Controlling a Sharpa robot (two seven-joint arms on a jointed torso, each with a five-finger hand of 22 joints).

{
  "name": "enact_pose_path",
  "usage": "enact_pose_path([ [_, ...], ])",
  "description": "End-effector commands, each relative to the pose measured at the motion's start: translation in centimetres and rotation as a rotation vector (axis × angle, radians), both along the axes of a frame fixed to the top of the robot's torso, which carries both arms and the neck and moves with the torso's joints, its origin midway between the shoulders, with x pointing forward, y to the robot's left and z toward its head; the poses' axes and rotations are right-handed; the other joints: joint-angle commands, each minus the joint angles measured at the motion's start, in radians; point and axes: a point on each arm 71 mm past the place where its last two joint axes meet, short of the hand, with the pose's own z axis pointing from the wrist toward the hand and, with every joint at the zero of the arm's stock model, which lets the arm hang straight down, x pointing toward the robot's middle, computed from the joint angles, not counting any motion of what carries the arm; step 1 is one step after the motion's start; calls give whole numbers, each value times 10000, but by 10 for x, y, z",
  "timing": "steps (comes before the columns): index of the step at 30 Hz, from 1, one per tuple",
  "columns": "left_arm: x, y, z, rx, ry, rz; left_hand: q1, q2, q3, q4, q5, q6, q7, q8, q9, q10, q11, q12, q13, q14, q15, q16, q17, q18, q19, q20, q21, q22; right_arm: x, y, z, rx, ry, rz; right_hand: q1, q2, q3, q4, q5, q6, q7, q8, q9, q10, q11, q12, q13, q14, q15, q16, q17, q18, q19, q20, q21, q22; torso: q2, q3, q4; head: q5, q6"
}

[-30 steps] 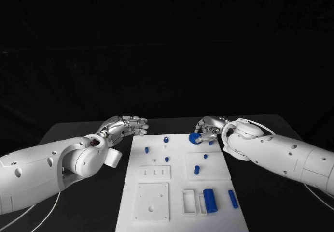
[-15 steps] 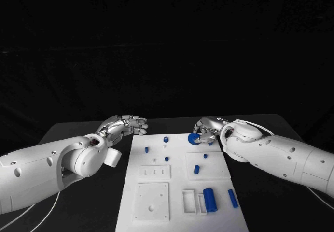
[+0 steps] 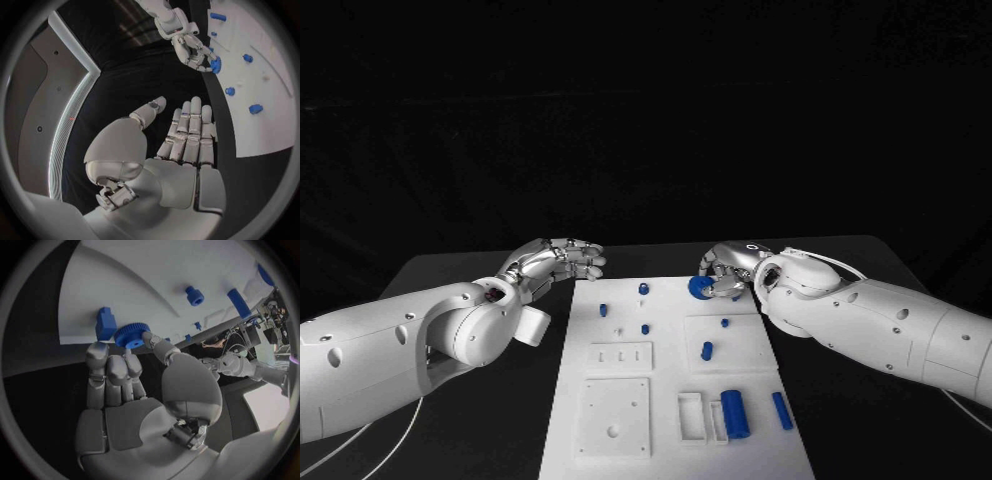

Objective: Assemble the parts on the task board

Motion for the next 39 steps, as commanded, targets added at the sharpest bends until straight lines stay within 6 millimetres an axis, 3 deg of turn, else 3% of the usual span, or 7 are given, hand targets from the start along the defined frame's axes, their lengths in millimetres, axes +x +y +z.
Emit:
enact_pose_path([
  [1, 0, -1, 2, -101, -65, -79, 47, -6, -34, -14, 27, 28, 209, -35, 15, 35, 34, -56, 15, 25, 80, -52, 17, -44, -67, 6, 39, -14, -2, -2, -10, -640, -29, -99, 51, 55, 108, 10, 125, 243, 123, 70, 7, 43, -40, 25, -8, 58, -44, -44, 21, 698, -39, 17, 63, 208, 5, 1, 5, -4, 21],
  [19, 0, -1, 2, -96, -82, -41, 46, 1, -34, -11, 28, 31, 209, -40, 22, 37, 34, -58, 17, 29, 79, -55, 23, -45, -68, 5, 42, -16, -13, 20, 4, -592, -1438, 442, -100, -87, 526, 105, 231, 601, 21, 206, 15, 224, -135, 135, -24, 120, -132, -88, 81, 698, 38, 1, 179, 181, -4, -11, -5, 18, 91],
  [39, 0, -3, 2, -102, -82, -71, 48, 2, -35, -12, 30, 35, 208, -46, 31, 40, 33, -59, 19, 33, 78, -60, 30, -45, -70, 5, 45, -18, -45, 84, 17, -259, -2308, 1992, -95, -403, 939, 361, -89, 720, -16, 221, -16, 300, -172, 150, -72, 168, -167, -146, 123, 698, 120, -39, 279, 170, 18, -3, 29, 166, 124],
])
